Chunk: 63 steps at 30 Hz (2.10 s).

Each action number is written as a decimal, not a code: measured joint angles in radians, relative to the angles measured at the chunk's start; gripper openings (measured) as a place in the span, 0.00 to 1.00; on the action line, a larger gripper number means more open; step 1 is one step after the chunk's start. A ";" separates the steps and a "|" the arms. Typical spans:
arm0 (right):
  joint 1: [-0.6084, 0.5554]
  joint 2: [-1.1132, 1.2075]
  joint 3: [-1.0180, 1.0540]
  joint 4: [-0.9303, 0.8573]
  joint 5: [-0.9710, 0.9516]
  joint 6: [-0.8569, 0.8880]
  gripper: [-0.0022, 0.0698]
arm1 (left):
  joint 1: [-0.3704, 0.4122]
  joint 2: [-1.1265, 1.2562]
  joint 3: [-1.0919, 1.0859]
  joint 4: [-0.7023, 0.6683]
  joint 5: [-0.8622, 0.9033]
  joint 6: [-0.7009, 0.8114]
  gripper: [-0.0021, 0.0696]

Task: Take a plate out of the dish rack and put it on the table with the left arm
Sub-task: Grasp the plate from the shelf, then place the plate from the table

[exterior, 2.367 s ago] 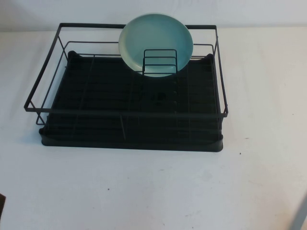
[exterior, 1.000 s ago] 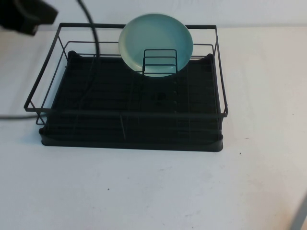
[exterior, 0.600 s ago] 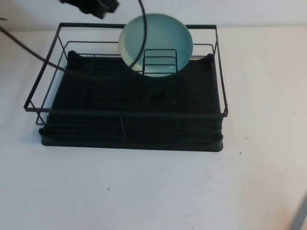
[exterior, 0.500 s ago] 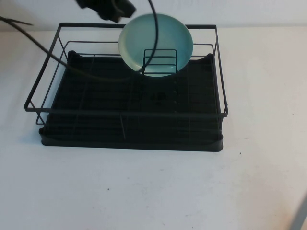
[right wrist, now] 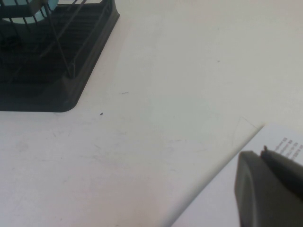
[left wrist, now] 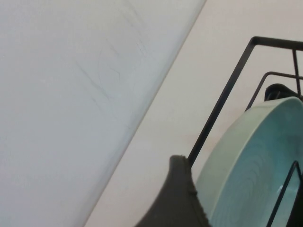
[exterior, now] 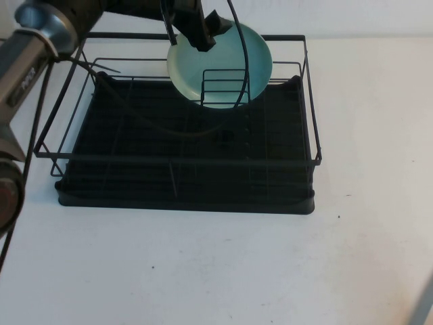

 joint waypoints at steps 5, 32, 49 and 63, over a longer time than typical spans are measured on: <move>0.000 0.000 0.000 0.000 0.000 0.000 0.00 | 0.000 0.039 -0.002 -0.008 -0.034 0.004 0.76; 0.000 0.000 0.000 0.000 0.000 0.000 0.00 | 0.000 0.000 -0.007 -0.007 -0.160 0.061 0.06; 0.000 0.000 0.000 0.000 0.000 0.000 0.00 | 0.047 -0.502 -0.014 0.278 0.453 -0.646 0.03; 0.000 0.000 0.000 0.000 0.000 0.000 0.00 | 0.196 -0.806 0.923 -0.043 0.541 -0.704 0.03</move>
